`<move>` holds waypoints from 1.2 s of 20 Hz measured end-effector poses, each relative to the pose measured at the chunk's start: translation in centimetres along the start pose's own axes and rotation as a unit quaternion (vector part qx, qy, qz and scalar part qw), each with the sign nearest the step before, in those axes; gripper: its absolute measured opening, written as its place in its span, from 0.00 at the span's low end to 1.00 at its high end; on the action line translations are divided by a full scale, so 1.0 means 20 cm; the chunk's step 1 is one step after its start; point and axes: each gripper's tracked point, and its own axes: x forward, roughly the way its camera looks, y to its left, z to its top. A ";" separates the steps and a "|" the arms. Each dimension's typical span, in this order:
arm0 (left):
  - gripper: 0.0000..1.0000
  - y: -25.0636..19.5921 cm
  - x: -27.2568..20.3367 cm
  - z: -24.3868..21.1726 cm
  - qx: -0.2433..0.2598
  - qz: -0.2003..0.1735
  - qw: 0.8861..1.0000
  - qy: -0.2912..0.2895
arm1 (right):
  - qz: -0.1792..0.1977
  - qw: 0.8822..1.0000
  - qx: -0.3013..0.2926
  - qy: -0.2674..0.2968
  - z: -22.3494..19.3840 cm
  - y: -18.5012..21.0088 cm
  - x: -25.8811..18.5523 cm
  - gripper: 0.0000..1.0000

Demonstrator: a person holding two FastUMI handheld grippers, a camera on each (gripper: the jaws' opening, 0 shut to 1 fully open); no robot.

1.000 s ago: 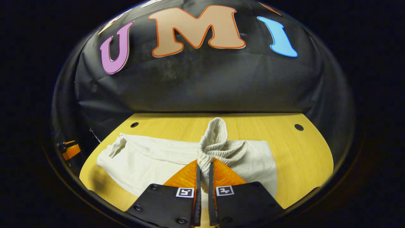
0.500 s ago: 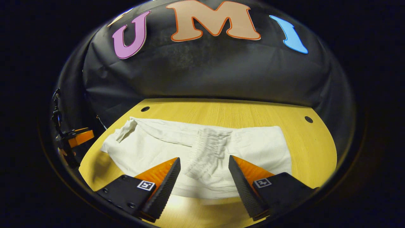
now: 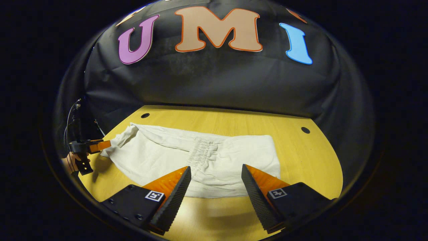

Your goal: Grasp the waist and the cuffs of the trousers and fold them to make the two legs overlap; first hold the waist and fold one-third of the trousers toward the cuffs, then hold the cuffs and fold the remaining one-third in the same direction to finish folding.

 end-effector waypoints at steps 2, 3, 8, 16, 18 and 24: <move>0.95 0.00 0.02 -0.02 0.001 -0.001 1.000 0.010 | -0.011 1.000 0.003 0.000 -0.02 -0.05 -0.04 0.97; 0.95 -0.01 0.03 -0.03 -0.001 -0.003 1.000 0.013 | -0.019 1.000 0.003 0.000 -0.02 -0.08 -0.06 0.97; 0.94 0.00 0.05 -0.06 0.010 0.011 1.000 0.027 | -0.029 1.000 0.007 -0.009 -0.01 -0.12 -0.11 0.92; 0.30 -0.05 0.06 -0.07 0.014 0.016 0.999 0.043 | -0.044 0.999 0.010 -0.019 0.00 -0.19 -0.14 0.95; 0.13 -0.07 0.07 -0.07 0.010 0.020 0.999 0.042 | -0.045 0.999 0.013 -0.017 -0.02 -0.21 -0.16 0.97; 0.00 -0.09 0.06 0.01 -0.036 0.009 0.999 0.035 | -0.047 0.998 0.021 -0.021 -0.04 -0.24 -0.20 0.98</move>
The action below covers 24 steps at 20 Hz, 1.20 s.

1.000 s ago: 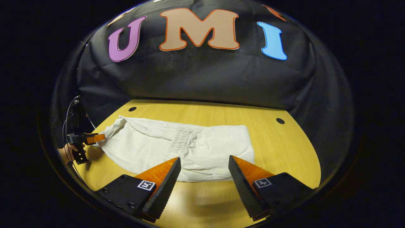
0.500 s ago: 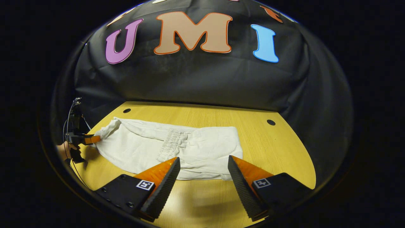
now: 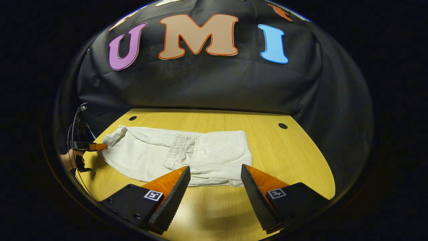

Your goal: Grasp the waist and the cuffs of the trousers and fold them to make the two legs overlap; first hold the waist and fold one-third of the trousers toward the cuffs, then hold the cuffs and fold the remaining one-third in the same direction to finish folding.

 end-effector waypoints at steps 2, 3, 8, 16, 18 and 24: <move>0.00 -0.04 -0.04 0.07 -0.013 -0.010 1.000 -0.022 | 0.003 1.000 0.007 -0.009 0.01 0.00 -0.01 0.97; 0.00 -0.08 -0.06 0.10 -0.014 -0.017 0.999 -0.027 | 0.008 1.000 0.010 -0.011 0.02 0.00 -0.03 0.97; 0.00 -0.30 -0.18 0.30 0.009 -0.038 0.997 -0.063 | 0.035 0.999 0.012 -0.013 0.03 0.02 -0.03 0.97; 0.00 -0.76 -0.31 0.55 0.025 -0.065 0.991 -0.112 | 0.060 0.998 0.019 -0.024 0.03 -0.12 -0.07 0.97; 0.00 -0.86 -0.33 0.58 0.029 -0.071 0.990 -0.117 | 0.061 0.997 0.026 -0.025 0.03 -0.20 -0.08 0.97; 0.00 -1.17 -0.41 0.61 0.035 -0.092 0.987 -0.129 | 0.060 0.997 0.044 -0.025 0.01 -0.41 -0.10 0.97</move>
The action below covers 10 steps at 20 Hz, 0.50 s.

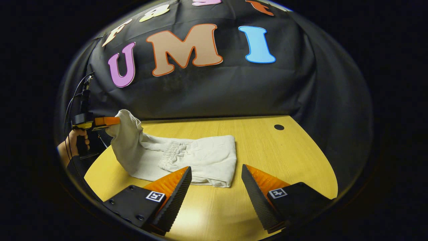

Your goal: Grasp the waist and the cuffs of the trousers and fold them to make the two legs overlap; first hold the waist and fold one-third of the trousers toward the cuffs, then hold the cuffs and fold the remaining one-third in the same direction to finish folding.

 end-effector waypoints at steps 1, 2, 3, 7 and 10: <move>0.00 -0.05 0.01 0.00 0.001 -0.005 1.000 0.000 | 0.000 1.000 0.001 0.000 0.00 -0.03 -0.01 0.97; 0.00 -0.11 0.01 0.01 0.003 -0.010 1.000 -0.001 | 0.000 1.000 0.002 0.001 -0.01 -0.06 -0.01 0.97; 0.00 -0.16 0.02 0.02 0.005 -0.014 1.000 -0.002 | 0.001 1.000 0.002 0.003 -0.02 -0.09 -0.02 0.97; 0.00 -0.37 0.05 0.03 0.016 -0.034 0.999 -0.001 | 0.006 1.000 0.001 0.008 -0.06 -0.17 -0.05 0.97; 0.00 -0.54 0.09 0.02 0.027 -0.051 0.998 0.002 | 0.009 1.000 0.001 0.013 -0.09 -0.23 -0.08 0.97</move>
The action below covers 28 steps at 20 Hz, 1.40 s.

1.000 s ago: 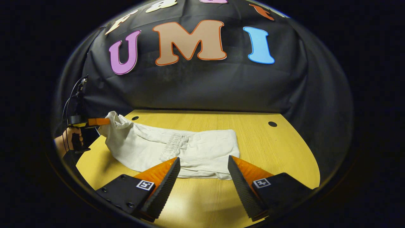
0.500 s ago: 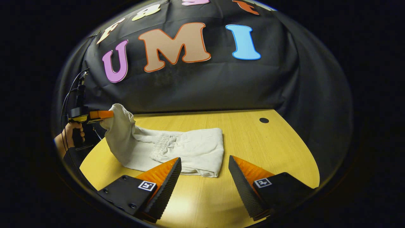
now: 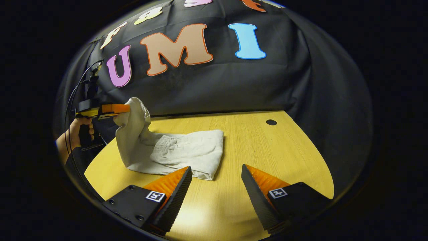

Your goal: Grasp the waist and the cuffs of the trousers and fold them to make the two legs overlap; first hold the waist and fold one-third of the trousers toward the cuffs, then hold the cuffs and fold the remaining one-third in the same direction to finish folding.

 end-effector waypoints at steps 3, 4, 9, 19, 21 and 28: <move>0.00 -0.17 0.05 -0.01 0.013 -0.019 1.000 0.004 | 0.000 1.000 -0.002 0.003 -0.02 -0.07 -0.03 0.97; 0.00 -0.23 0.07 -0.01 0.017 -0.026 1.000 0.005 | -0.001 1.000 -0.002 0.004 -0.02 -0.09 -0.03 0.97; 0.00 -0.51 0.17 -0.05 0.040 -0.060 0.997 0.016 | -0.007 1.000 0.000 0.003 -0.03 -0.20 -0.06 0.97; 0.00 -0.94 0.34 -0.35 0.062 -0.115 0.989 0.067 | -0.016 1.000 0.002 0.008 -0.07 -0.37 -0.11 0.97; 0.00 -1.00 0.36 -0.45 0.068 -0.122 0.987 0.082 | -0.017 1.000 0.002 0.009 -0.08 -0.39 -0.11 0.97; 0.12 -1.11 0.32 -0.57 0.051 -0.135 0.986 0.083 | -0.009 1.000 0.003 -0.001 -0.05 -0.40 -0.12 0.97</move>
